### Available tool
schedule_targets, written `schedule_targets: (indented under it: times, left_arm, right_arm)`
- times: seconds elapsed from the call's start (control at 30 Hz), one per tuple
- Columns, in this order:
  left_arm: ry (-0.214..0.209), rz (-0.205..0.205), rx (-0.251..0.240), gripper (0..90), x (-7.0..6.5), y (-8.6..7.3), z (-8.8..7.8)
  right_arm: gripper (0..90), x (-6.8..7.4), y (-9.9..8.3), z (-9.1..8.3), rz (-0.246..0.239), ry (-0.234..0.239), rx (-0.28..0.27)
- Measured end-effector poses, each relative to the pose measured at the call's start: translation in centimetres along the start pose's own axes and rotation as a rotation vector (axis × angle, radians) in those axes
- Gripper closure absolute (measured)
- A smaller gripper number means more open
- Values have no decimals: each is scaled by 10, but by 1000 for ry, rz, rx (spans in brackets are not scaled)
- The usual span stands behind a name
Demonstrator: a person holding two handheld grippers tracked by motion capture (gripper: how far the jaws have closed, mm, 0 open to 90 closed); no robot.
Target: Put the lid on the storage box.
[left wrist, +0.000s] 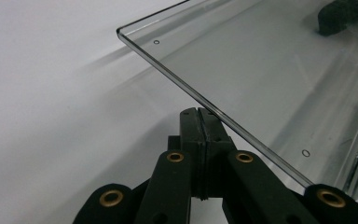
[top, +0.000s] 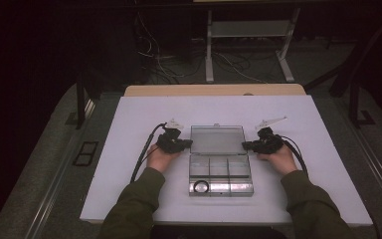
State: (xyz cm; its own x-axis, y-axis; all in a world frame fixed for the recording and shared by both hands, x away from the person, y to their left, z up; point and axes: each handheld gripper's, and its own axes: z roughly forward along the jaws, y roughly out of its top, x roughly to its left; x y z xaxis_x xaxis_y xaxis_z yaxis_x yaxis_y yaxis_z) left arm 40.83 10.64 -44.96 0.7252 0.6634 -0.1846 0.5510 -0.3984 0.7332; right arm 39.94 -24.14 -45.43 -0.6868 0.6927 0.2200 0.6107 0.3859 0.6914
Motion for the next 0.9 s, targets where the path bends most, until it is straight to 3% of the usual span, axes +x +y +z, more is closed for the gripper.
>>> schedule_targets:
  times: [0.3, 0.9]
  left_arm:
    - [-13, -9, -32, 891, -2, 3, -3]
    - [-32, -5, -101, 892, -8, 11, -8]
  right_arm:
    - [888, 5, 4, 2, -1, 2, -19]
    - [888, 9, 12, -9, 1, -3, -127]
